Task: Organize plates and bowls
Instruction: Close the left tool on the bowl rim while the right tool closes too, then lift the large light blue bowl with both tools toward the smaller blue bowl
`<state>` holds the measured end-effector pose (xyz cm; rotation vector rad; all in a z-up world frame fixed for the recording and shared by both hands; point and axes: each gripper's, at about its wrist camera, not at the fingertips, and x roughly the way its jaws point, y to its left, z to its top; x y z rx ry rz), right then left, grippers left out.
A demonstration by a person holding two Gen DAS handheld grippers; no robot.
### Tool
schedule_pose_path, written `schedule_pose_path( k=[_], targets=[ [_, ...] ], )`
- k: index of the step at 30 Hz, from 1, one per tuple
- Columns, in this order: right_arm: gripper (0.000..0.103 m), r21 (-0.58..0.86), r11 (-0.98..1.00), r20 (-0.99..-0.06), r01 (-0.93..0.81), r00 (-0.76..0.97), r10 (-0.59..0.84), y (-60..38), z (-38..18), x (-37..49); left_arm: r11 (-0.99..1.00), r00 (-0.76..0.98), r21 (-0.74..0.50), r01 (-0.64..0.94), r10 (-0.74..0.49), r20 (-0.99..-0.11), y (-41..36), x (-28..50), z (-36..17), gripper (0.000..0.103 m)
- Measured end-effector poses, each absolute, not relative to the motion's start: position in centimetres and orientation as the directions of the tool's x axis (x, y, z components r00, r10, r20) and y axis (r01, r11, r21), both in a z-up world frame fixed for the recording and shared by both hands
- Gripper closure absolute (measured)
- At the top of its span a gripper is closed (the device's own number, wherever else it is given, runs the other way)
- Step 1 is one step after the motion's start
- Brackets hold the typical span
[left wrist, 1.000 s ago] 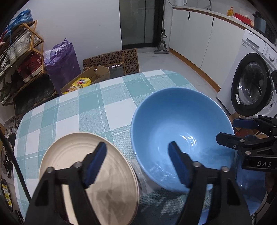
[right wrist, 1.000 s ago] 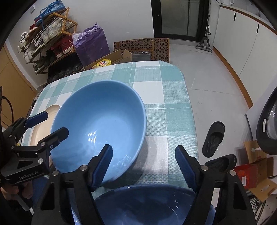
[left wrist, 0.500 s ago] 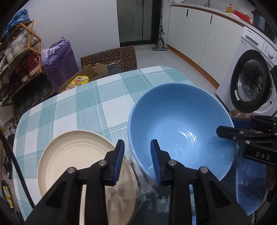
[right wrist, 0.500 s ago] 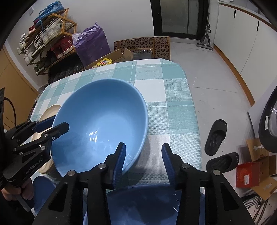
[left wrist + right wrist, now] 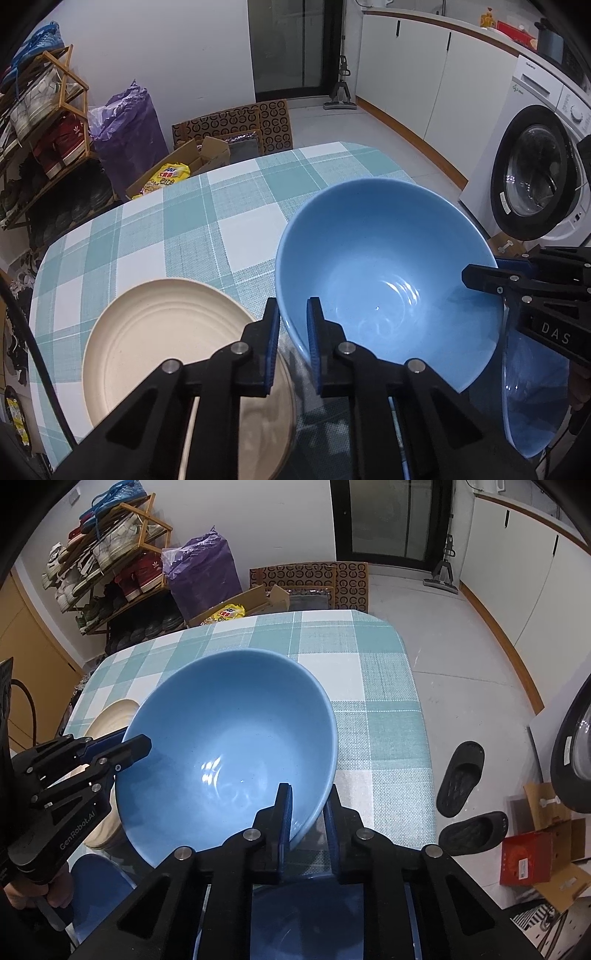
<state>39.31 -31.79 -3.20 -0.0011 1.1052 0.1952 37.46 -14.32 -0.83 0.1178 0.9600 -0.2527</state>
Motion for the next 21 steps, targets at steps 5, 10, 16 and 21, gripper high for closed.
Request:
schedule_pose_path(
  k=[5, 10, 16, 21],
  targets=[
    [0.086, 0.089, 0.983, -0.887, -0.161, 0.435, 0.152, -31.8, -3.2, 39.2, 0.964, 0.547, -0.013, 0.266, -0.162, -0.821, -14.3, 37.4, -0.8, 0.091],
    [0.086, 0.086, 0.983, -0.887, -0.159, 0.438, 0.149, -31.8, -3.1, 39.1, 0.964, 0.549, -0.016, 0.267, -0.166, -0.819, -14.3, 37.2, -0.7, 0.091],
    [0.086, 0.081, 0.984, -0.88, -0.157, 0.452, 0.144, -31.9, -2.5, 38.8, 0.964, 0.565, -0.01, 0.267, -0.165, -0.808, -14.3, 36.9, 0.0, 0.091],
    [0.086, 0.077, 0.985, -0.87, -0.157, 0.472, 0.144, -31.8, -1.2, 38.2, 0.963, 0.577, -0.015, 0.268, -0.173, -0.798, -14.1, 36.3, 1.0, 0.091]
  ],
)
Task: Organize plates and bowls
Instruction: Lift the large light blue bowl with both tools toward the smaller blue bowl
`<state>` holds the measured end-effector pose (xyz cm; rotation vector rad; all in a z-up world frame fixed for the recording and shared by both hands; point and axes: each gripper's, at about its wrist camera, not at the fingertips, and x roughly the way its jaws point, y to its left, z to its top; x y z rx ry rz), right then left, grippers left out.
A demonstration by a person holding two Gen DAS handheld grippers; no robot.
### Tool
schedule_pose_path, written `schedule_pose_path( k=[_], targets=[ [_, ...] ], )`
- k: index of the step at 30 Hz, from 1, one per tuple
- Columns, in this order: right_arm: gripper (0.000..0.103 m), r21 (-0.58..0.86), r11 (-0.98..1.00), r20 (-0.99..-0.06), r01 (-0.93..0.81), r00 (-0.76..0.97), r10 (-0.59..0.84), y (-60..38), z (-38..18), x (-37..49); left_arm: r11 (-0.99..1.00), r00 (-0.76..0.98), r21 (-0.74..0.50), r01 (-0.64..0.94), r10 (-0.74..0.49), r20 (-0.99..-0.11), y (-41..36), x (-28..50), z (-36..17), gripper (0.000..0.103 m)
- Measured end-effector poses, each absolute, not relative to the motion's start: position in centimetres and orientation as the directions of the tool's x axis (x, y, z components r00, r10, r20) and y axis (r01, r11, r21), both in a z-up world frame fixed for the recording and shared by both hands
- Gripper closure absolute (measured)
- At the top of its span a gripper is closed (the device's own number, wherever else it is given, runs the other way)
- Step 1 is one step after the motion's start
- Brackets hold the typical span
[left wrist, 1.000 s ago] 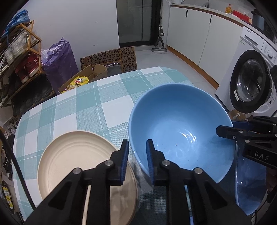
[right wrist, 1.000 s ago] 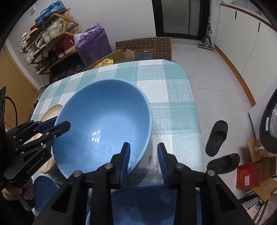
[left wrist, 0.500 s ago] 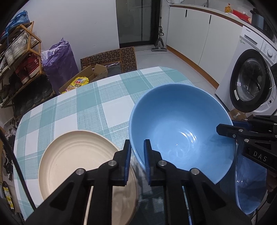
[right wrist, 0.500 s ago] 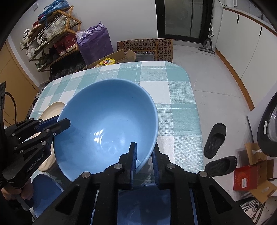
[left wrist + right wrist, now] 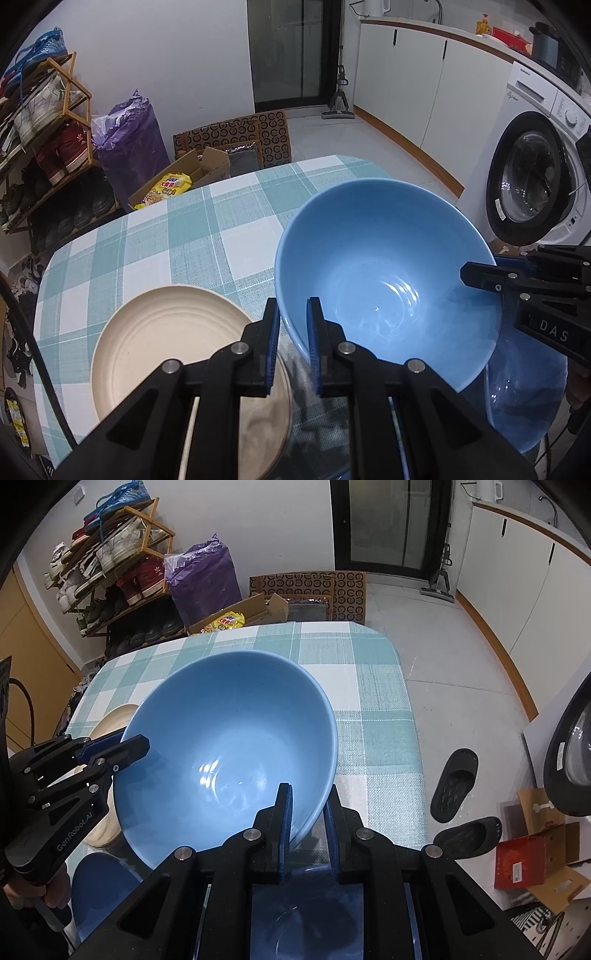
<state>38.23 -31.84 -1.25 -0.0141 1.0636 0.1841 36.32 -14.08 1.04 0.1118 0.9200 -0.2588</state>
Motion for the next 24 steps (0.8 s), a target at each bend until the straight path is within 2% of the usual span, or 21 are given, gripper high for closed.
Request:
schedule_pose_path(
  k=[24],
  targets=[
    [0.086, 0.042, 0.983, -0.823, -0.181, 0.551, 0.137, -30.7, 6.4, 33.0, 0.962, 0.649, -0.014, 0.271, -0.194, -0.736, -12.9, 31.6, 7.2, 0.091]
  ],
)
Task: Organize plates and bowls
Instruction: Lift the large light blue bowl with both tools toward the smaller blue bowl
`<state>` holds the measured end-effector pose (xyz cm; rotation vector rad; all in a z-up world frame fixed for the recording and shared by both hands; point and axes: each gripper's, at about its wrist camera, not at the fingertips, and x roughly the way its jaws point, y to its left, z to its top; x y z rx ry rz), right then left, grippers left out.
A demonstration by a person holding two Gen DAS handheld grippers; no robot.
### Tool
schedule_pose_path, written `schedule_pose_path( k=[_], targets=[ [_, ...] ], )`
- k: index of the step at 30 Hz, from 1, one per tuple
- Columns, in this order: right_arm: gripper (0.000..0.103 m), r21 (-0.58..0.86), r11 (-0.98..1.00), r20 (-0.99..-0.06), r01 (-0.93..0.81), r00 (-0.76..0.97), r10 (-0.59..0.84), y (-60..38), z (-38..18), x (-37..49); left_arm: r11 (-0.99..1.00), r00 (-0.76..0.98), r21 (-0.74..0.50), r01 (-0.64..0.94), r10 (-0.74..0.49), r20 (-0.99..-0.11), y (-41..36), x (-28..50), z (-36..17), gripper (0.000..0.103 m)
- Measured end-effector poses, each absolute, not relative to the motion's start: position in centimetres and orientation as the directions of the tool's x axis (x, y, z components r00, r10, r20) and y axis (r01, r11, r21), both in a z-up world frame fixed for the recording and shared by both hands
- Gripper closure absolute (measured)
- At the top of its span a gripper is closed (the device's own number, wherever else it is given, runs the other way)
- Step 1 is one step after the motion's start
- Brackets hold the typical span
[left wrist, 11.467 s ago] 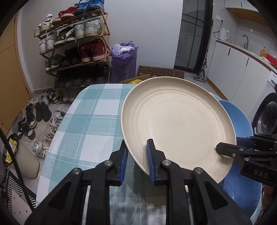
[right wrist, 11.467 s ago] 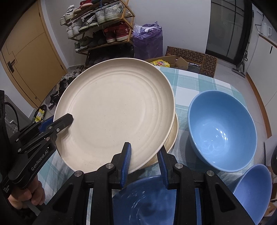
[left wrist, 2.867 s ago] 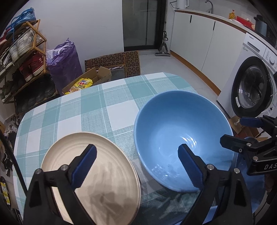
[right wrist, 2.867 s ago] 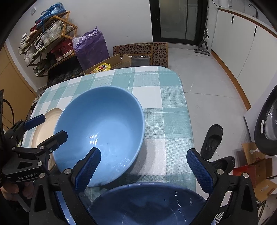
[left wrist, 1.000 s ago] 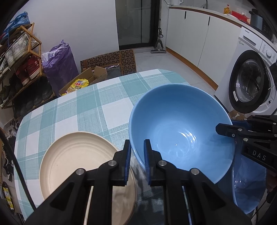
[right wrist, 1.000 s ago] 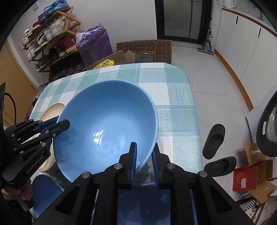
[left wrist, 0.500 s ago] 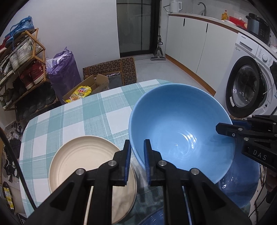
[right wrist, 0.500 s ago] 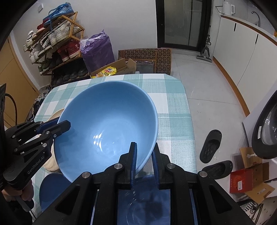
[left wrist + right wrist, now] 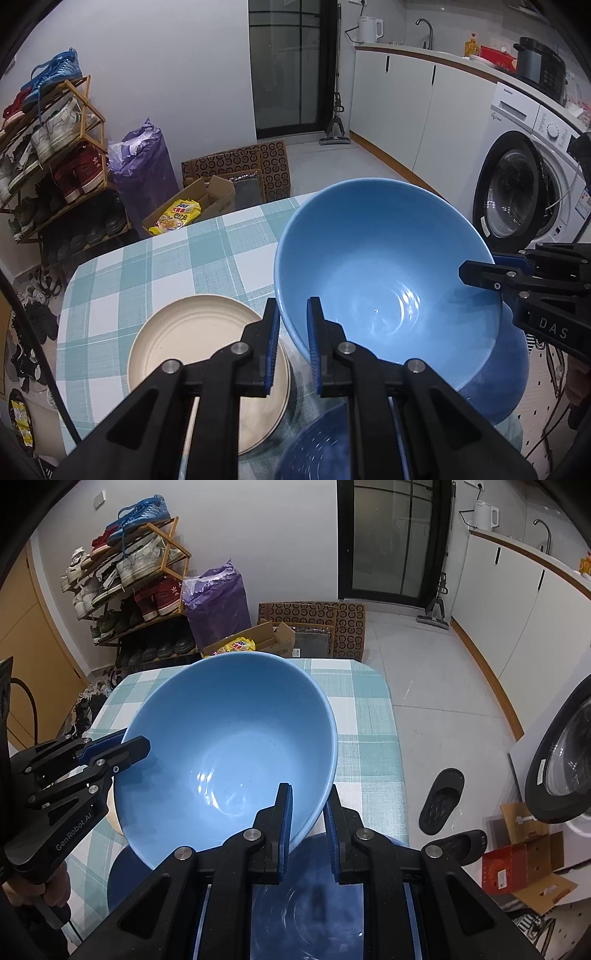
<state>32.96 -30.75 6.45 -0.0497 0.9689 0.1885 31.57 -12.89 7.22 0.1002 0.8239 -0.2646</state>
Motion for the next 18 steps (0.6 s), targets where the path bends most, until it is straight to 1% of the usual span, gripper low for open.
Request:
schedule_pose_path(
  k=[18],
  targets=[
    [0.086, 0.021, 0.976, -0.792, -0.217, 0.592, 0.149, -29.4, 10.9, 27.4, 0.964, 0.695, -0.006, 0.265, -0.195, -0.692, -11.7, 26.9, 10.7, 0.09]
  ],
)
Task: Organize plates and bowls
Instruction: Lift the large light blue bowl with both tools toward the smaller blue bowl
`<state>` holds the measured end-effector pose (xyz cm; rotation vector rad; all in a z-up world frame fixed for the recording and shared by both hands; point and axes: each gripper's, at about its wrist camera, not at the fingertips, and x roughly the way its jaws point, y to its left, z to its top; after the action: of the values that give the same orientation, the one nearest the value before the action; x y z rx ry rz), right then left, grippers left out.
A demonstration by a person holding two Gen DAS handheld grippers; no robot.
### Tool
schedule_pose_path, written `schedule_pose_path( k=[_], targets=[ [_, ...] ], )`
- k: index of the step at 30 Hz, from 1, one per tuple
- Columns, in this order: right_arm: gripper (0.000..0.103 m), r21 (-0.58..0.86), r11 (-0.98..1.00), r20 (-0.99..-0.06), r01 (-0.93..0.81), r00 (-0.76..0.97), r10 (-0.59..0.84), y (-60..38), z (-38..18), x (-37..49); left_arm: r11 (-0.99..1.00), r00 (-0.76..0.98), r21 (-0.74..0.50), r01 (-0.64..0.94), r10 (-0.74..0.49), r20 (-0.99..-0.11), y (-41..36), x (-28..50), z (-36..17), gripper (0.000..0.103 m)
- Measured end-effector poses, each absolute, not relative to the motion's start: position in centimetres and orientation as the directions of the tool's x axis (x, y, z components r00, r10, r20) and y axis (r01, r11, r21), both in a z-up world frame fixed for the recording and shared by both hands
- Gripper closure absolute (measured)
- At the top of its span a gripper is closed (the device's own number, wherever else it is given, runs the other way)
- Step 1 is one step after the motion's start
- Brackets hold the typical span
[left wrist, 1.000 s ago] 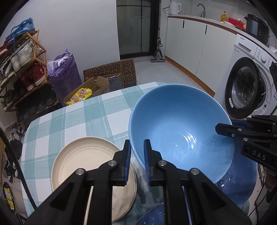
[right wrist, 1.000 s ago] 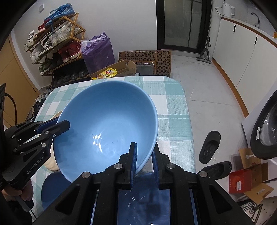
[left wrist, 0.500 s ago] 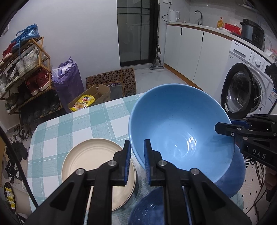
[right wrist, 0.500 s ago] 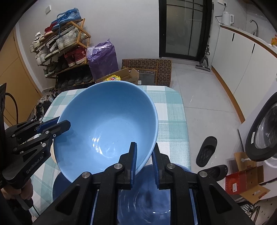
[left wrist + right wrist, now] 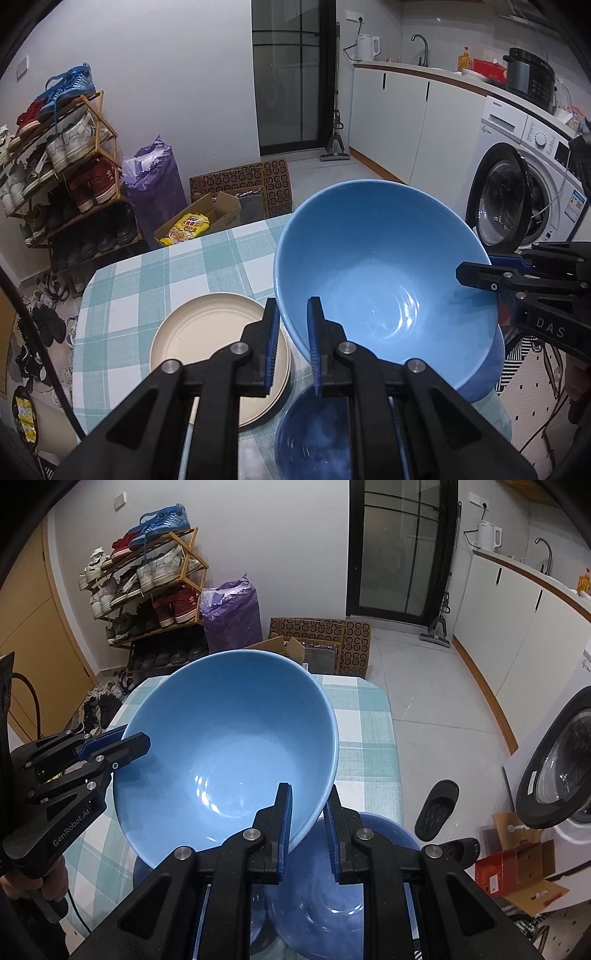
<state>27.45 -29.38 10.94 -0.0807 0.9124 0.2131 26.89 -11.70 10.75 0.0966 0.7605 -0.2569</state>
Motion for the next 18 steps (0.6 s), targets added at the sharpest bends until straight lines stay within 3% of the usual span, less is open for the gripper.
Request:
schedule_pose_path(
  k=[18],
  targets=[
    [0.086, 0.011, 0.967, -0.778, -0.256, 0.605, 0.169, -28.3, 12.3, 22.2, 0.966, 0.718, -0.003, 0.257, -0.193, -0.668, -10.5, 22.0, 11.5, 0.09]
  ],
)
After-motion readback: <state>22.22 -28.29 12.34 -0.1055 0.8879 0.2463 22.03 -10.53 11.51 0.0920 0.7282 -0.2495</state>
